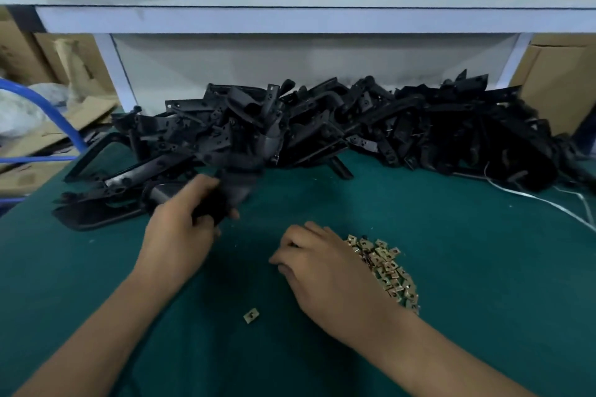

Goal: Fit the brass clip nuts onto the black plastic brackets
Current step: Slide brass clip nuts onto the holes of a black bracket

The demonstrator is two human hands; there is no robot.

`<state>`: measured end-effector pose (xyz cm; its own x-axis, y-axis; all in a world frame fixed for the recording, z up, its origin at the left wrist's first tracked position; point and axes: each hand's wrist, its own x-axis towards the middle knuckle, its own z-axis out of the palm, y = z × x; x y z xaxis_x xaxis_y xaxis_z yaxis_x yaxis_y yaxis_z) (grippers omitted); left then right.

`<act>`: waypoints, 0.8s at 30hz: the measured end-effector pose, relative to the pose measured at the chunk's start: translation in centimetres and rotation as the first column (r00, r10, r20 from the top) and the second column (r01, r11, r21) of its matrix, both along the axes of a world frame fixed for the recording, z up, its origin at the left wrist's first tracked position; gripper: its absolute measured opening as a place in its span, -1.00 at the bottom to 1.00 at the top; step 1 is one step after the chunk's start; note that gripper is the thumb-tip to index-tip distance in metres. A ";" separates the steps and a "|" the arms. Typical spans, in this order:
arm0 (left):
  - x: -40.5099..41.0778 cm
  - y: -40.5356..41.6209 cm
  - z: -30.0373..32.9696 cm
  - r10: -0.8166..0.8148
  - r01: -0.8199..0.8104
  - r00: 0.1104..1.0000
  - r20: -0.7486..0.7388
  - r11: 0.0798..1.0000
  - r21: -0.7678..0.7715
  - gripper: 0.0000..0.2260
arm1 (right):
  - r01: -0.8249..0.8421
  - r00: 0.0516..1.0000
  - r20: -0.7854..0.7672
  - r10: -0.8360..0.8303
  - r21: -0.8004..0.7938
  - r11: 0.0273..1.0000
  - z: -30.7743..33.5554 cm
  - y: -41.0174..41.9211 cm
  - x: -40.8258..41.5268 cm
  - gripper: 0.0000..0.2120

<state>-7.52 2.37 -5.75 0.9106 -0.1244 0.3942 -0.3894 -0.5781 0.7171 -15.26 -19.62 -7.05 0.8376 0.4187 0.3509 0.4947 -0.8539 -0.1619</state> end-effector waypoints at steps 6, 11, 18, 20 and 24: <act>-0.8 -1.2 -1.0 0.017 -0.183 0.942 0.336 0.863 0.471 -0.60 | 0.034 0.997 -0.077 -0.030 0.056 0.998 -0.1 0.0 1.8 -0.85; -1.0 -1.7 -1.9 -0.018 -0.041 0.989 0.146 0.918 0.394 -0.69 | 0.046 0.999 -0.028 -0.045 0.026 0.999 -0.2 0.0 2.3 -0.92; -0.4 -2.9 -1.5 -0.164 -0.044 0.938 0.306 0.818 0.574 -0.68 | 0.007 0.993 0.122 0.008 -0.123 0.992 -0.5 -0.5 1.9 -0.98; -0.4 -3.3 -0.4 -0.100 -0.118 0.905 0.413 0.875 0.470 -0.75 | 0.029 0.994 0.110 -0.029 0.001 1.000 -0.4 -0.6 1.8 -0.91; 0.7 -2.7 2.4 -0.072 0.091 0.994 0.081 0.961 -0.261 -0.74 | 0.078 0.997 -0.069 -0.046 0.582 0.810 0.2 -1.8 1.6 -0.86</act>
